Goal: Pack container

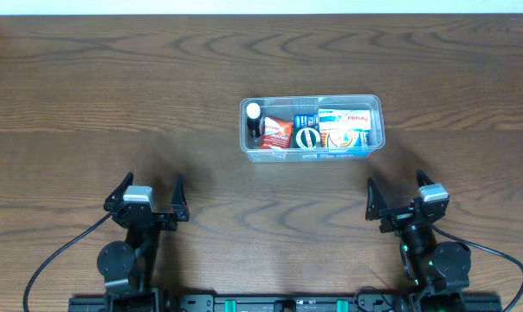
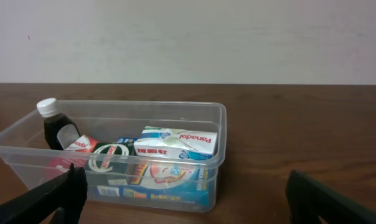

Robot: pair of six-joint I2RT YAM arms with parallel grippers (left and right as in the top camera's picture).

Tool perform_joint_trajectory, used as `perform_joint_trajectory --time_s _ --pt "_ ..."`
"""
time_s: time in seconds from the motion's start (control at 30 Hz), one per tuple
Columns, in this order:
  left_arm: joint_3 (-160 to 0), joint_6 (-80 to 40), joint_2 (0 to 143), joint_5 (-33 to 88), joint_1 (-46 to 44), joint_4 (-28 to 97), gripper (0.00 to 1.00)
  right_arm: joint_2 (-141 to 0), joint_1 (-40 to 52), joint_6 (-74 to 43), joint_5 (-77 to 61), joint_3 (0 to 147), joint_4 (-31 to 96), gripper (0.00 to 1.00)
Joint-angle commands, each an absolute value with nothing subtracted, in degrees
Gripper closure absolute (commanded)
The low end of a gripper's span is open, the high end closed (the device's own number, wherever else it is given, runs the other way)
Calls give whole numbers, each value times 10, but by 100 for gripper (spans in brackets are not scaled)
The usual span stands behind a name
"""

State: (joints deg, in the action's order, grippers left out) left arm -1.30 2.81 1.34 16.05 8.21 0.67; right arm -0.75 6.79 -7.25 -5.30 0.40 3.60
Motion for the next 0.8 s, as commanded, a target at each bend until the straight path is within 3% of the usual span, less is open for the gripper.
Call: perform_joint_trajectory --time_s 0.0,0.77 --pt "-2 25 18 154 84 26 2 -8 71 -75 -47 3 39 1" --pt "-2 25 22 154 68 26 2 -8 71 -75 -47 3 39 1"
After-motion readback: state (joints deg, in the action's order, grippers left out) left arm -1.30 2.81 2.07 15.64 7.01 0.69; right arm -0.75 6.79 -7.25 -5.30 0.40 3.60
